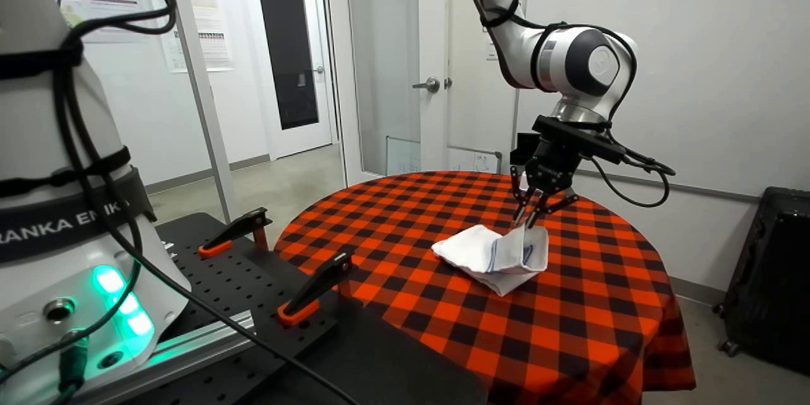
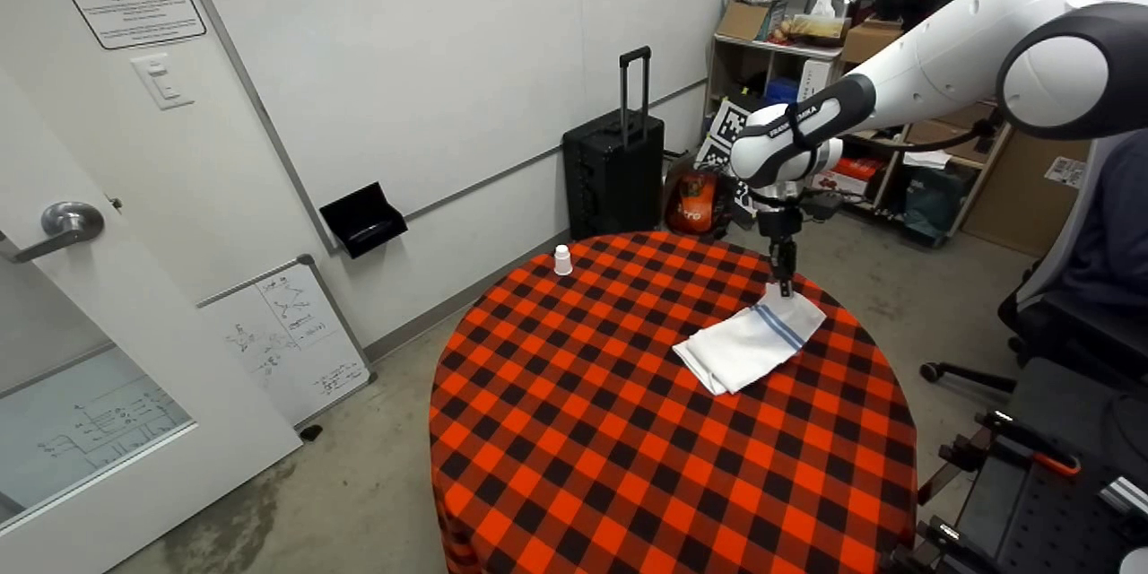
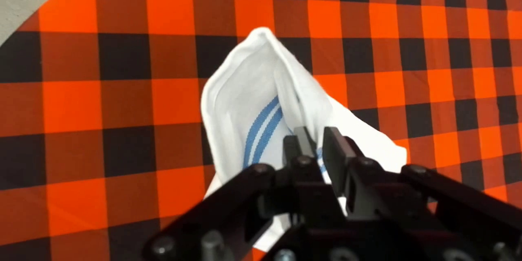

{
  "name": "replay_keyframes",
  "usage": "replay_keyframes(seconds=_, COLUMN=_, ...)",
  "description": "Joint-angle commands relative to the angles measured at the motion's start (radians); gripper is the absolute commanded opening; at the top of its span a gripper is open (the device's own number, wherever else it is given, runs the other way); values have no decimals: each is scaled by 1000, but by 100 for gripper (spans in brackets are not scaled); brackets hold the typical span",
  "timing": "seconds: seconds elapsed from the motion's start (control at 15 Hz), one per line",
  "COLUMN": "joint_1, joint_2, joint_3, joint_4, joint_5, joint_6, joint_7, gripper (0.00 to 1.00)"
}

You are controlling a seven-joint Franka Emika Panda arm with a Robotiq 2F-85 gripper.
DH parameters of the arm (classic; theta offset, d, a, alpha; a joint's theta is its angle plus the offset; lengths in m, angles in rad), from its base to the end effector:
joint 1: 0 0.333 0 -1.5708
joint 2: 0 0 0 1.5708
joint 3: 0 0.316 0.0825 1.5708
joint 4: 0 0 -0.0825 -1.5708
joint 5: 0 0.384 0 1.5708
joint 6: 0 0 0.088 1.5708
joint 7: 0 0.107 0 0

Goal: Fold the towel on the table

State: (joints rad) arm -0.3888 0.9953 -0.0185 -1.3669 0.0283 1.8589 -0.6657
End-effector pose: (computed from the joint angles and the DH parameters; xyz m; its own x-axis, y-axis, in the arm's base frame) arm 0.6113 -0.2595 0.0845 0.8814 0.2854 -0.3765 0.1748 -0.9374 -0.3012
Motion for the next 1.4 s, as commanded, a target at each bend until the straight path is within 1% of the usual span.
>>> replay_keyframes(seconds=0.0, joint_1=-6, joint_2=30, joint_3=-5, joint_4=59, joint_5=-15, joint_6=-11, joint_7=-36, gripper=49)
replay_keyframes(seconds=0.27, joint_1=-15, joint_2=-4, joint_3=0, joint_4=48, joint_5=-2, joint_6=25, joint_7=-51, gripper=78)
replay_keyframes(seconds=0.47, joint_1=-25, joint_2=-59, joint_3=6, joint_4=24, joint_5=16, joint_6=81, joint_7=-52, gripper=99)
replay_keyframes(seconds=0.53, joint_1=-34, joint_2=-83, joint_3=11, joint_4=15, joint_5=27, joint_6=87, joint_7=-55, gripper=100)
replay_keyframes(seconds=0.73, joint_1=-55, joint_2=-174, joint_3=18, joint_4=-33, joint_5=55, joint_6=46, joint_7=-74, gripper=100)
replay_keyframes(seconds=0.87, joint_1=-69, joint_2=-252, joint_3=20, joint_4=-93, joint_5=97, joint_6=-5, joint_7=-60, gripper=100)
replay_keyframes(seconds=1.07, joint_1=-79, joint_2=-363, joint_3=16, joint_4=-193, joint_5=154, joint_6=-55, joint_7=-87, gripper=100)
replay_keyframes(seconds=1.2, joint_1=-77, joint_2=-440, joint_3=8, joint_4=-263, joint_5=178, joint_6=-72, joint_7=-125, gripper=100)
replay_keyframes(seconds=1.33, joint_1=-68, joint_2=-502, joint_3=-5, joint_4=-318, joint_5=183, joint_6=-66, joint_7=-160, gripper=100)
